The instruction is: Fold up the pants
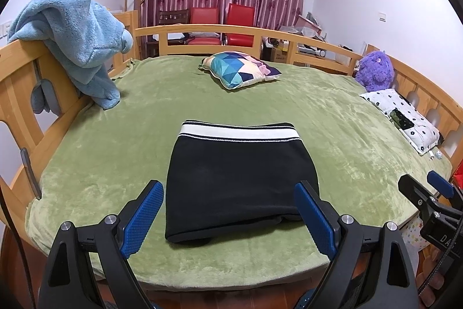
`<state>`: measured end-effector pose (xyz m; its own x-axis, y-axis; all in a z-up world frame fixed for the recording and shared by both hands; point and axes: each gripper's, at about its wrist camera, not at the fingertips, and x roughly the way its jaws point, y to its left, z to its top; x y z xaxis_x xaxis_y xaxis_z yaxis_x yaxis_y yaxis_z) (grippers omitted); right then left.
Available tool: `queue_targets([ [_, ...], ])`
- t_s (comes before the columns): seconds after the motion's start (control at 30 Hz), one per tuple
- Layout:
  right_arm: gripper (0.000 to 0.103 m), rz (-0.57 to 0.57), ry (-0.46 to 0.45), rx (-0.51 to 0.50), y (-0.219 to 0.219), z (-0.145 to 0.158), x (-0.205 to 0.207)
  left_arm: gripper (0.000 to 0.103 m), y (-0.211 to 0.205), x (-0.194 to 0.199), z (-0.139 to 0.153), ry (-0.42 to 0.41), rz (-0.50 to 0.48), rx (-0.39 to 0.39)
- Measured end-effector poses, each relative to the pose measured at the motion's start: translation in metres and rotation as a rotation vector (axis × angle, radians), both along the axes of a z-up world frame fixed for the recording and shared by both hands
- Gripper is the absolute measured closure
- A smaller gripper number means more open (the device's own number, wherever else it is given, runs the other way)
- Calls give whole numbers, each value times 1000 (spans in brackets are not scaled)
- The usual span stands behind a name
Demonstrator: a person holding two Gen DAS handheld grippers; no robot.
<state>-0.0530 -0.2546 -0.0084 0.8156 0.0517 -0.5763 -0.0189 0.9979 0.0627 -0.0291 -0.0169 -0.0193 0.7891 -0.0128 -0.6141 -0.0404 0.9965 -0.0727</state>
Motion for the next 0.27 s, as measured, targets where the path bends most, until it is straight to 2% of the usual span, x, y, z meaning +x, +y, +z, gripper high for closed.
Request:
queue_targets([
  [0.27, 2, 8, 15, -10, 6, -8, 9, 11, 5, 8, -6, 5, 2, -10],
])
